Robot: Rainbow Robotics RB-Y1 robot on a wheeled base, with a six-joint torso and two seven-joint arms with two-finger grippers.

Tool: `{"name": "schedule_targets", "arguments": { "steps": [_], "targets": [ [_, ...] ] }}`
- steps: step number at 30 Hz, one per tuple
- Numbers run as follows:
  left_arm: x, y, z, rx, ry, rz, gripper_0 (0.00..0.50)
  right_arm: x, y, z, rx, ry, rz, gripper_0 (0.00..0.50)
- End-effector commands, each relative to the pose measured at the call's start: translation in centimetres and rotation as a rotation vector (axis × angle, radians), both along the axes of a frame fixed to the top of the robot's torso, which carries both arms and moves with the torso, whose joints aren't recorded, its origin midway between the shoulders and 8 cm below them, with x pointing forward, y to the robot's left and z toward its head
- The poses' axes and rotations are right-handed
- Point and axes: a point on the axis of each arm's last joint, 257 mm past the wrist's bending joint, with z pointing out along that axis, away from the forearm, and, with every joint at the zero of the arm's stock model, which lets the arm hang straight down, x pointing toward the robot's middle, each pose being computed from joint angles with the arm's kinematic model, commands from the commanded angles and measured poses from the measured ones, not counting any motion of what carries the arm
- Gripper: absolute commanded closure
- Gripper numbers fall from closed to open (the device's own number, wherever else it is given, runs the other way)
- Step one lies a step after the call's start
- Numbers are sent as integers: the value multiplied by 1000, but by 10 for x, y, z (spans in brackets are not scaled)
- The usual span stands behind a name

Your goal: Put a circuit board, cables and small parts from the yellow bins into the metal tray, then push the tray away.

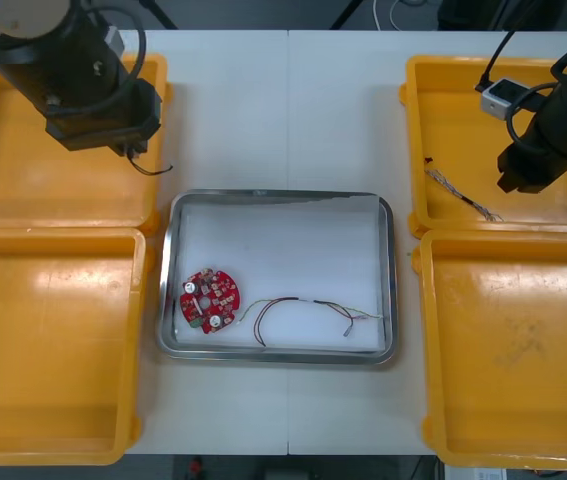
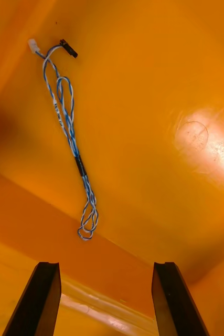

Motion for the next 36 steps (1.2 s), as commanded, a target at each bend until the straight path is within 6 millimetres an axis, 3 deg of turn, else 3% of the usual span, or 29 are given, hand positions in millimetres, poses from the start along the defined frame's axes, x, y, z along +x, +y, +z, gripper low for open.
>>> {"name": "schedule_targets", "arguments": {
  "steps": [1, 9, 15, 24, 35, 36],
  "targets": [
    [-5, -29, -23, 63, -3, -121, 500, 30, -2, 28, 15, -91, 2, 0],
    [-10, -59, -64, 89, 34, -176, 500, 53, -3, 15, 38, -124, 2, 0],
    [-11, -71, -93, 92, 34, -189, 500, 60, -3, -10, 58, -98, 6, 0],
    [-14, -72, -131, 127, 27, -197, 500, 62, 6, -27, 80, -79, 7, 0],
    [-12, -71, -152, 127, 23, -186, 495, 62, 11, -49, 67, -51, 11, 0],
    [-12, -70, -153, 127, 26, -184, 465, 62, 12, -51, 63, -53, 14, 0]
  ]
}}
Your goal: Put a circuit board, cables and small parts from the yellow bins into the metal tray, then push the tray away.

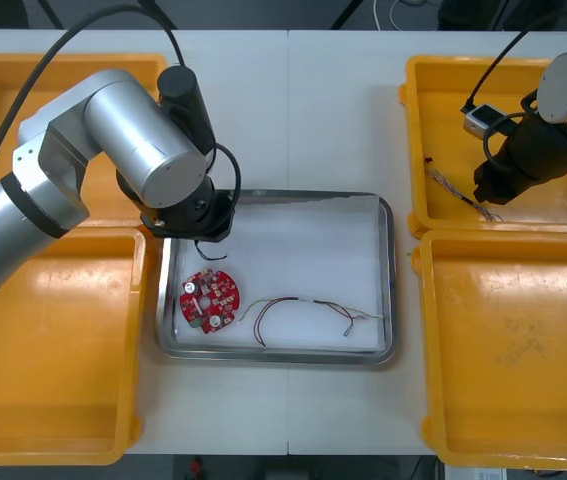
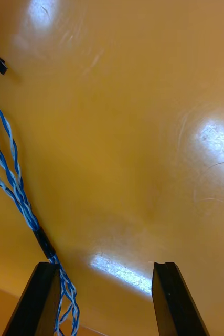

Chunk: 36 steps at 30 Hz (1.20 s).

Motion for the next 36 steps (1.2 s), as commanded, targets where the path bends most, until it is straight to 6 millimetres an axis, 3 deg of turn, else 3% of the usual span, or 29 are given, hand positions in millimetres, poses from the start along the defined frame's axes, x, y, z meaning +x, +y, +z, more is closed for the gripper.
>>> {"name": "schedule_targets", "arguments": {
  "steps": [1, 3, 4, 7, 22, 31, 36],
  "targets": [
    [-2, -6, -11, -15, 9, 29, 416, 14, 19, 14, -23, -44, 50, 0],
    [-3, -8, -11, -19, 11, 29, 153, 12, 21, 10, -25, -33, 53, 0],
    [-4, -8, -12, -22, 16, 31, 92, 12, 22, 9, -24, -31, 54, 0],
    [-6, -12, -11, -29, 15, 26, 0, 11, 25, 7, -13, -27, 55, 0],
    [-26, -24, 16, -38, 10, 19, 0, -1, 24, -17, -15, 13, 45, 0],
    [-27, -14, 73, -73, -21, 59, 0, -8, 19, -31, -11, 29, 36, 0],
    [-13, 11, 115, -93, -60, 137, 0, -8, 18, -36, -6, 26, 33, 0]
  ]
}}
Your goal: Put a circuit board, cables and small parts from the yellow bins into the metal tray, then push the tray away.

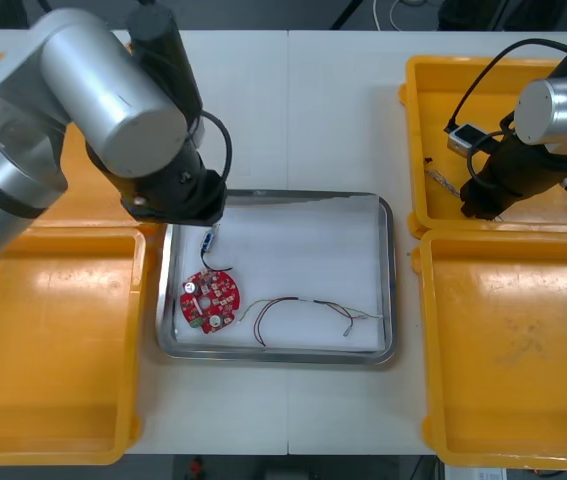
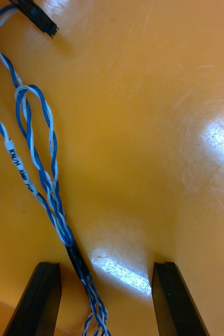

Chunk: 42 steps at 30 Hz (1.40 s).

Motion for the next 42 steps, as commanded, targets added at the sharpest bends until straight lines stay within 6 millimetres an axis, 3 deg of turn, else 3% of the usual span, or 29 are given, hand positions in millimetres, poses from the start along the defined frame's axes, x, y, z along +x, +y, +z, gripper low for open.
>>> {"name": "schedule_targets", "arguments": {
  "steps": [1, 4, 6, 7, 8, 11, 20, 30, 35, 37, 42],
  "targets": [
    [16, 10, 55, -57, -70, 98, 0, -3, 4, -12, 15, -2, -9, 0],
    [26, 28, 70, -65, -71, 155, 0, -2, 2, -13, 14, -9, -10, 0],
    [33, 39, 78, -72, -77, 191, 0, -2, 2, -13, 15, -9, -13, 195],
    [38, 46, 83, -79, -78, 215, 0, -2, 3, -13, 17, -9, -14, 349],
    [42, 53, 87, -85, -76, 241, 0, -2, 3, -13, 18, -9, -15, 409],
    [56, 71, 94, -96, -75, 313, 0, -2, 1, -12, 20, -10, -20, 500],
    [100, 121, 103, -175, -97, 504, 0, 3, -6, 22, -4, -66, -13, 500],
    [136, 159, 108, -280, -154, 627, 0, -25, -6, 78, -22, -64, 2, 500],
    [156, 172, 103, -320, -178, 676, 0, -48, 8, 112, -47, -77, 44, 500],
    [162, 173, 100, -331, -186, 685, 0, -48, 15, 129, -61, -127, 68, 500],
    [179, 175, 93, -351, -226, 707, 0, -52, 53, 170, -65, -261, 188, 500]
  ]
}}
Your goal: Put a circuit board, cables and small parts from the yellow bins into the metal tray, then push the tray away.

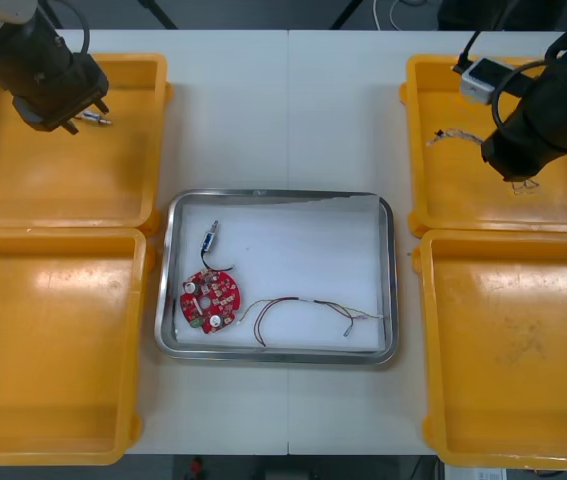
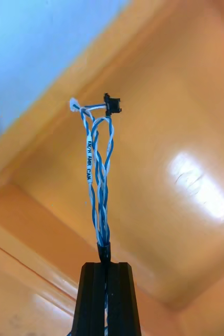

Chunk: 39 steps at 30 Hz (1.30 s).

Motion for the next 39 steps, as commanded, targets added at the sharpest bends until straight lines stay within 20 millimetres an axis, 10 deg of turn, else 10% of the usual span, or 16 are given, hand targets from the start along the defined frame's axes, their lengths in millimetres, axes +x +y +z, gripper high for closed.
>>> {"name": "schedule_targets", "arguments": {
  "steps": [1, 17, 39],
  "targets": [
    [27, 3, 41, -12, -109, 54, 0, -7, 18, 39, 13, -110, 56, 500],
    [64, -5, 3, 36, -185, 72, 0, -65, 147, 17, -93, -88, 501, 500],
    [93, 2, -17, 150, -311, 46, 0, -71, 224, -66, -245, -20, 625, 500]
  ]
}}
